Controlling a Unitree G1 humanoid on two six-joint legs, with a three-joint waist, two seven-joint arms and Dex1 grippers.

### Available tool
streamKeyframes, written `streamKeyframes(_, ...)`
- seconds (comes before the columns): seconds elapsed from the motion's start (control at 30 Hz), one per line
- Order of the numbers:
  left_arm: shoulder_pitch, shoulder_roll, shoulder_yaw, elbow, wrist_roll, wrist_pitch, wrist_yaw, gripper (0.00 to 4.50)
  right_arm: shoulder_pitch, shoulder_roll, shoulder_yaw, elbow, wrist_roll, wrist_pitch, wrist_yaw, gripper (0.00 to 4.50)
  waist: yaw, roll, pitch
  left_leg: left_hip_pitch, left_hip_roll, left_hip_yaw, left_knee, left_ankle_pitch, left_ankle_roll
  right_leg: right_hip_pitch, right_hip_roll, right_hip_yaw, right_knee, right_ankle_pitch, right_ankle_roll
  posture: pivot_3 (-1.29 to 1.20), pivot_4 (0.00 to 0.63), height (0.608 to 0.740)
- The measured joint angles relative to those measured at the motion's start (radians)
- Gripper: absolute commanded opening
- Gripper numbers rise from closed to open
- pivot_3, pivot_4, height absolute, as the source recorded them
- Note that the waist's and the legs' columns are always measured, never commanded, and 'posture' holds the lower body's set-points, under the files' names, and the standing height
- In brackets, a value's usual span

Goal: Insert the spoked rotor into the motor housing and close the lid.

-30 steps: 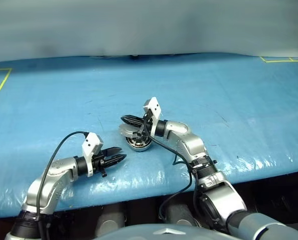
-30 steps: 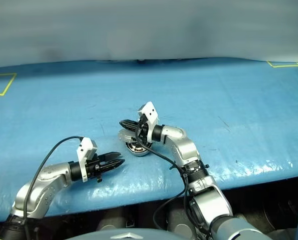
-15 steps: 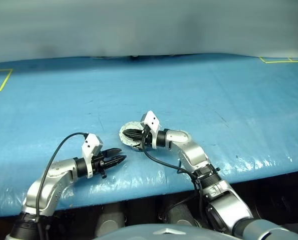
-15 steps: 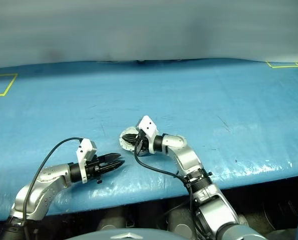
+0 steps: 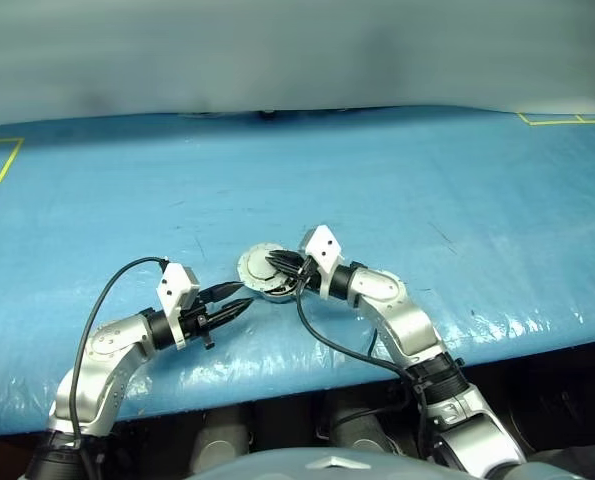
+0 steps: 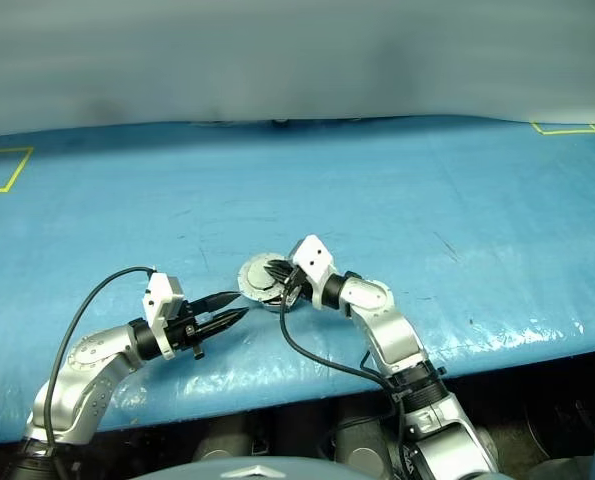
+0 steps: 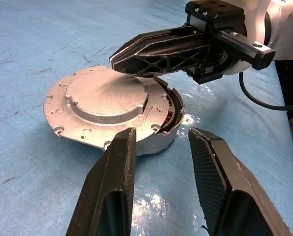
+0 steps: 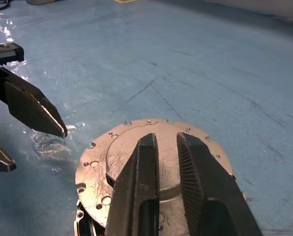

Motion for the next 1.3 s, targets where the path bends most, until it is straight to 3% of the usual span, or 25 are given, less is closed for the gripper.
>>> streamKeyframes(0.23,0.023,0.011,0.001,0.0,-0.032,0.028,-0.013,1.8,-0.01,0.006,0.043,0.0,-0.036,0.015,-0.009,3.97,0.001,0.0,0.0,0.0,0.0,0.0,0.0,0.0,0.0,0.0,0.0,0.0,0.0,0.0,0.0,0.0,0.15,0.74)
streamKeyframes(0.3,0.029,0.012,0.001,0.0,-0.035,0.03,-0.013,1.8,-0.014,0.006,0.048,0.001,-0.044,0.015,-0.011,4.46,0.001,0.0,0.0,0.0,0.0,0.0,0.0,0.0,0.0,0.0,0.0,0.0,0.0,0.0,0.0,0.0,0.15,0.74)
streamKeyframes(0.67,0.032,0.011,0.0,0.0,-0.037,0.033,-0.001,1.8,-0.035,0.037,0.055,0.037,-0.085,0.011,-0.052,4.46,0.001,0.0,0.0,0.0,0.0,0.0,0.0,0.0,0.0,0.0,0.0,0.0,0.0,0.0,0.0,0.0,0.15,0.74)
streamKeyframes(0.87,0.039,0.012,0.0,0.0,-0.036,0.033,0.002,1.8,-0.04,0.044,0.05,0.055,-0.07,0.012,-0.045,2.98,0.001,0.0,0.0,0.0,0.0,0.0,0.0,0.0,0.0,0.0,0.0,0.0,0.0,0.0,0.0,0.0,0.15,0.74)
streamKeyframes(1.3,0.042,0.017,-0.001,0.0,-0.036,0.033,0.001,1.8,-0.04,-0.003,-0.013,0.007,0.083,0.082,0.093,2.98,0.001,0.0,0.0,-0.001,0.0,0.0,0.0,0.0,0.0,-0.001,0.0,0.0,0.0,0.0,0.0,0.0,0.15,0.74)
